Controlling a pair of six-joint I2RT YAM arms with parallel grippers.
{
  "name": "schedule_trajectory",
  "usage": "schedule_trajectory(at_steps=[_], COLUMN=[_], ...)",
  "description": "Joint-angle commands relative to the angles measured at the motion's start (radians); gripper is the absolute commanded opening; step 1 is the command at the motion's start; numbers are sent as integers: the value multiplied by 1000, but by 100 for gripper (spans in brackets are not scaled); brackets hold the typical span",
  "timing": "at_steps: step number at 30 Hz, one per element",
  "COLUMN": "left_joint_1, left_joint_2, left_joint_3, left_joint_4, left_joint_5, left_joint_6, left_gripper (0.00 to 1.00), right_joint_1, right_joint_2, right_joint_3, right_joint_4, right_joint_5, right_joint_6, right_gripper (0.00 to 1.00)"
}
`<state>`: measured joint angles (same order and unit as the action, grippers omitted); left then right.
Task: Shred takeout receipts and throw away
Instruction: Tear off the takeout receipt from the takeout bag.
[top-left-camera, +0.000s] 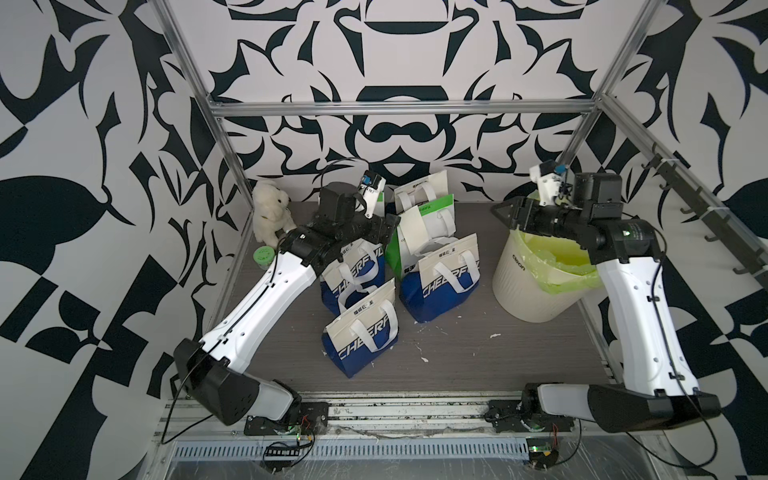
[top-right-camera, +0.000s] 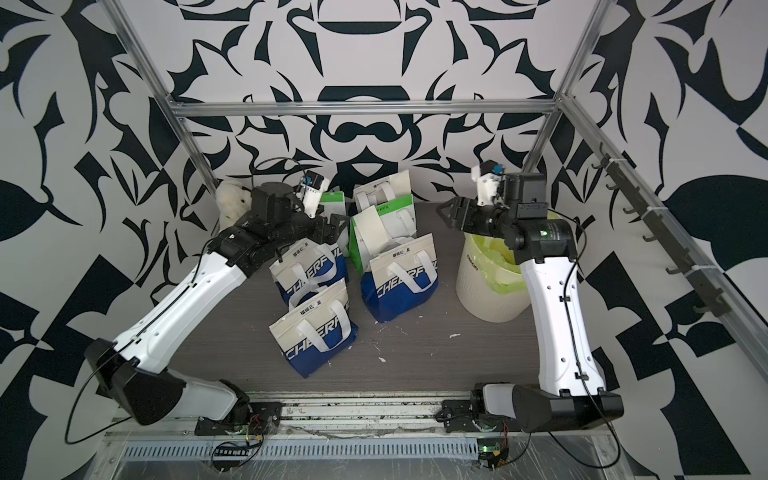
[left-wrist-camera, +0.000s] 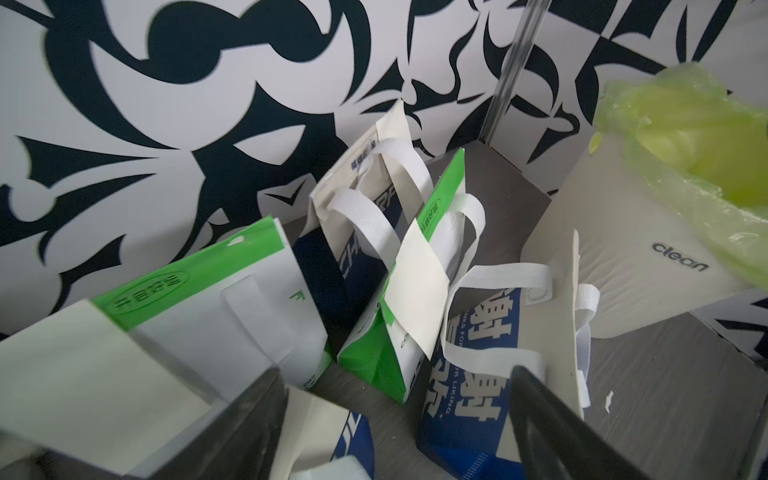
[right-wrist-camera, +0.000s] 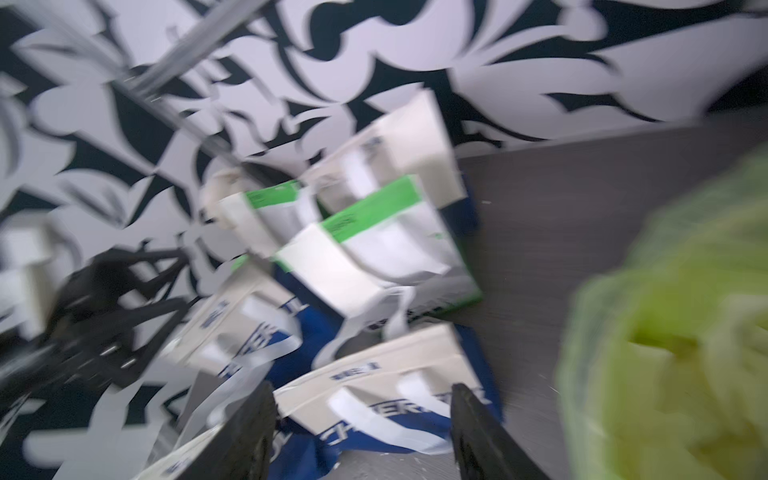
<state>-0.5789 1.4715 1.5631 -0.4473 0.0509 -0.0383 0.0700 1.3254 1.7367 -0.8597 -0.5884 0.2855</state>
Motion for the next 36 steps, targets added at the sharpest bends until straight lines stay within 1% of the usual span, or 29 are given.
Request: schedule_trajectory(at_steps=[1,4,9,11,14,18,20,23,24,28,29,30,33,36], left_joint_1=[7,32,57,59,72,91,102,110,111,119,121,125,135,135], left_joint_2=[90,171,292,330,358,361,354,349,351,363,365,367,368,368], left_joint_3=[83,154,266,295,299,269,246,220,216,226,225,226,218,207], left_joint_4=[-98,-131,-210,-228,-221,-193,-169,-139,-135,-141,-143,-141,-134,-124], left_joint_5=[89,142,159,175,207,246,264,287,296,326,329,330,357,361], left_joint_6=[52,58,83,92,92,82,71,60,60,61,62,62,63,69], left_gripper=[81,76,69,64,49,41,35,33,30,5,2,0,0,0], right_joint_1=[57,96,181,195,197,206,222,251,260,281,284,287,294,300], right_joint_2=[38,103,244,292,363,456,499,564,586,665,682,696,736,764], right_joint_3=[62,100,231,256,286,357,398,456,478,553,570,584,627,658], right_joint_4=[141,158,61,67,71,19,-22,-64,-81,-127,-136,-146,-168,-178], right_joint_5=[-186,-183,-91,-94,-112,-109,-80,-56,-55,-13,0,7,23,41], right_joint_6=[-32,-22,-88,-80,-74,-104,-132,-156,-160,-173,-175,-180,-196,-203], right_gripper=[67,68,70,70,70,70,70,70,70,72,71,72,71,71])
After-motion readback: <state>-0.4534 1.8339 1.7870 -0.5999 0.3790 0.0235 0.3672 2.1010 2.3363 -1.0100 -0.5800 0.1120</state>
